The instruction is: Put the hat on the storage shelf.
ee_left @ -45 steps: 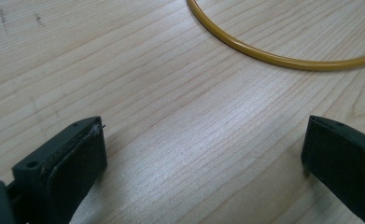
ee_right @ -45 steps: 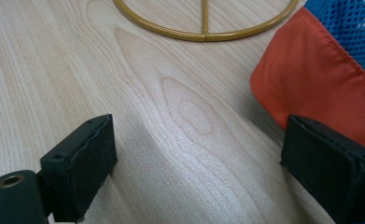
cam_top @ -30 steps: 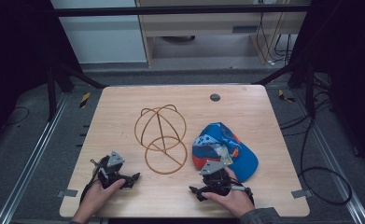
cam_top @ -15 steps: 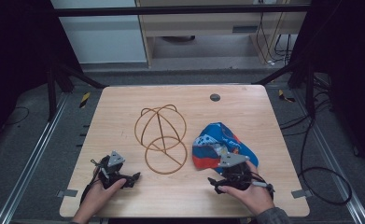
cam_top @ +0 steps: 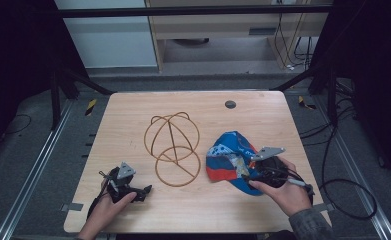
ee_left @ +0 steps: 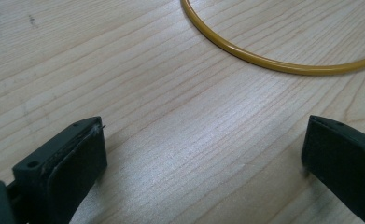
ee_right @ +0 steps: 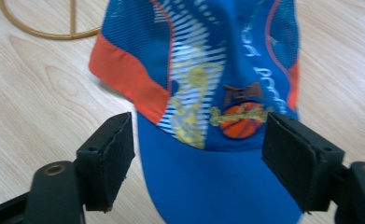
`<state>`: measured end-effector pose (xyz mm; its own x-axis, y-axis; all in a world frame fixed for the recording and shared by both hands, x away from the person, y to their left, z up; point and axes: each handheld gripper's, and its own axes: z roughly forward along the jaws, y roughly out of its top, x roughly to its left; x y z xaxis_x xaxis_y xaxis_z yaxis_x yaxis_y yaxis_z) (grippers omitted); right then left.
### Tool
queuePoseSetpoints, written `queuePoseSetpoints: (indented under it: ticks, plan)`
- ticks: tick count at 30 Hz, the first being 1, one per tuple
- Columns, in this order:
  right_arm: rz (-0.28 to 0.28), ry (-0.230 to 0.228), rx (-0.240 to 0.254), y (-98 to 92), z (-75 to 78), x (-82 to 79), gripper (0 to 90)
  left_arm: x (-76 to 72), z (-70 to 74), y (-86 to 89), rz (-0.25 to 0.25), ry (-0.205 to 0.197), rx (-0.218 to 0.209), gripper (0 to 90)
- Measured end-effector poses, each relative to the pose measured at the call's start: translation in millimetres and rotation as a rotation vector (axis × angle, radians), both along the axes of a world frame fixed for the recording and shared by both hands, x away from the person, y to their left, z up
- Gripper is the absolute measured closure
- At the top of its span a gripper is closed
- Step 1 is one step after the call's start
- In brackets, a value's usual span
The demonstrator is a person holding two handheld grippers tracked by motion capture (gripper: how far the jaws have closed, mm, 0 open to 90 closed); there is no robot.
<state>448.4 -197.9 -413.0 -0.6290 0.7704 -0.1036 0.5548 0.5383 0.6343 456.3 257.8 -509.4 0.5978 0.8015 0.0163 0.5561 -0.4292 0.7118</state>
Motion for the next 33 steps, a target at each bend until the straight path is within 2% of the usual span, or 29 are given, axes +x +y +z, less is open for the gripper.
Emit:
queuePoseSetpoints:
  ticks: [2, 5, 7, 11, 18, 26, 33]
  plan:
    - [-0.004, 0.001, -0.011, -3.7, 5.9, 4.7, 27.8, -0.1, 0.0, -0.1, 0.0, 0.0, 0.0, 0.0]
    - [0.005, 0.035, -0.023, -5.2, 11.2, 12.8, 28.6, -0.1, 0.0, -0.2, 0.0, 0.0, 0.0, 0.0]
    - [0.018, 0.043, -0.045, -3.7, 12.6, 17.7, 30.6, -0.1, 0.0, -0.2, 0.0, 0.001, 0.0, 0.0]
    - [0.036, 0.065, -0.067, -0.5, 11.5, 29.0, 35.2, -0.2, 0.0, -0.2, 0.0, 0.001, 0.0, 0.0]
    - [0.06, 0.112, -0.073, 7.9, 7.2, 45.4, 41.5, -0.6, 0.1, -0.6, 0.0, -0.001, 0.003, 0.0]
    - [0.057, 0.157, -0.113, 13.2, 7.9, 57.3, 42.9, -1.3, 0.1, -1.5, 0.002, 0.001, 0.001, 0.0]
    - [0.061, 0.182, -0.109, 18.1, 8.5, 67.9, 46.1, -1.5, 0.0, -2.2, -0.001, -0.001, 0.001, 0.0]
